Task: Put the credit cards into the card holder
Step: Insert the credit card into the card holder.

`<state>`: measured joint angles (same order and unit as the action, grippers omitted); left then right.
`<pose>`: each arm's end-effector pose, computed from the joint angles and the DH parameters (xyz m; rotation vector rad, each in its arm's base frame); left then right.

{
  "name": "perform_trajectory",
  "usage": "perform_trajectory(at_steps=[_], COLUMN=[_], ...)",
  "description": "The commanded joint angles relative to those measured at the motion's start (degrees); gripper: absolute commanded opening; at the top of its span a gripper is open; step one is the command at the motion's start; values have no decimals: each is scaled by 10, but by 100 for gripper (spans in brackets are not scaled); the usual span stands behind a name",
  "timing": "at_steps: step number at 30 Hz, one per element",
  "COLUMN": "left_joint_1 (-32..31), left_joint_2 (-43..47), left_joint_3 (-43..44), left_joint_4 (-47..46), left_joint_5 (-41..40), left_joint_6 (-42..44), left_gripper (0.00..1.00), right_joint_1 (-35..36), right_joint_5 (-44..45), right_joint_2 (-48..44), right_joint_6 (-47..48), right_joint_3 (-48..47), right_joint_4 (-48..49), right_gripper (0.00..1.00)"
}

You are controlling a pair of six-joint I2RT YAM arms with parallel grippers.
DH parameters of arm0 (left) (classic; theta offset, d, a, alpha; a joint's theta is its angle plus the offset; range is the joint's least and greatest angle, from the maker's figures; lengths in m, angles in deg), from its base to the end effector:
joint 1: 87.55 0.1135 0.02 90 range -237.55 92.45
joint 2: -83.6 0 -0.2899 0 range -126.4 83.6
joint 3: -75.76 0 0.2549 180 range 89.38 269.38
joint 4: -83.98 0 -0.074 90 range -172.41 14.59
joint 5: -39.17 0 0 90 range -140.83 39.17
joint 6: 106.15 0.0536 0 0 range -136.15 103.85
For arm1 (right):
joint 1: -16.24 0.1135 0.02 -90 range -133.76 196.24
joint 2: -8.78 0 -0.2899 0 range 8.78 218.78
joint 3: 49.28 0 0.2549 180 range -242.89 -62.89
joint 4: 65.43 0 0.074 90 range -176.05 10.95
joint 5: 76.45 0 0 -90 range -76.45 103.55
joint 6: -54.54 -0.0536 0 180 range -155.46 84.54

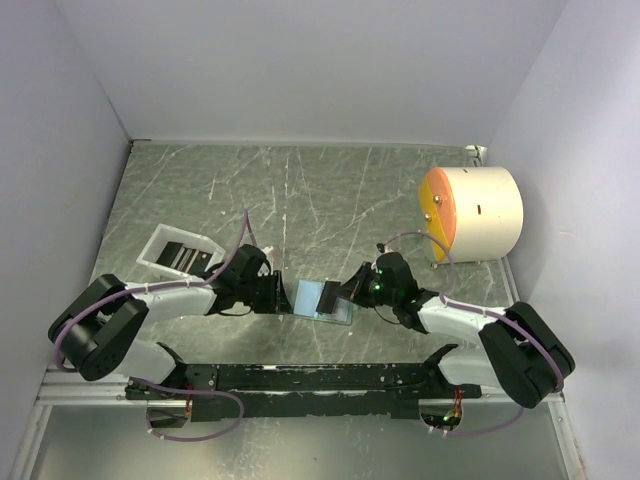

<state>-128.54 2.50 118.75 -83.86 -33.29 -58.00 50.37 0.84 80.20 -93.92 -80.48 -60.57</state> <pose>0.1824 -0.1799 0.1464 0.1283 2.6611 -0.9436 0.1798 0.1361 0.1506 0.3725 2.3866 1.0861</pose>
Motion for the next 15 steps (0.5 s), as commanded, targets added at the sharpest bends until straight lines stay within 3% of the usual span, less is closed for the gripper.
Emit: perform_trajectory(at_steps=[1,15], left_joint_1=[-5,-11], left_joint_2=[7,-2], left_joint_3=[-5,-9], left_joint_4=[1,-13], left_joint_5=[-15,-10], left_joint_6=[-6,-14], left_gripper=[41,40], right_joint_1=[-6,-7], right_joint_5=[-6,-19], right_joint_2=[-9,16], right_joint_6=[8,2], right_joint_3=[14,26], right_joint_4=[14,47], right_gripper=[0,0])
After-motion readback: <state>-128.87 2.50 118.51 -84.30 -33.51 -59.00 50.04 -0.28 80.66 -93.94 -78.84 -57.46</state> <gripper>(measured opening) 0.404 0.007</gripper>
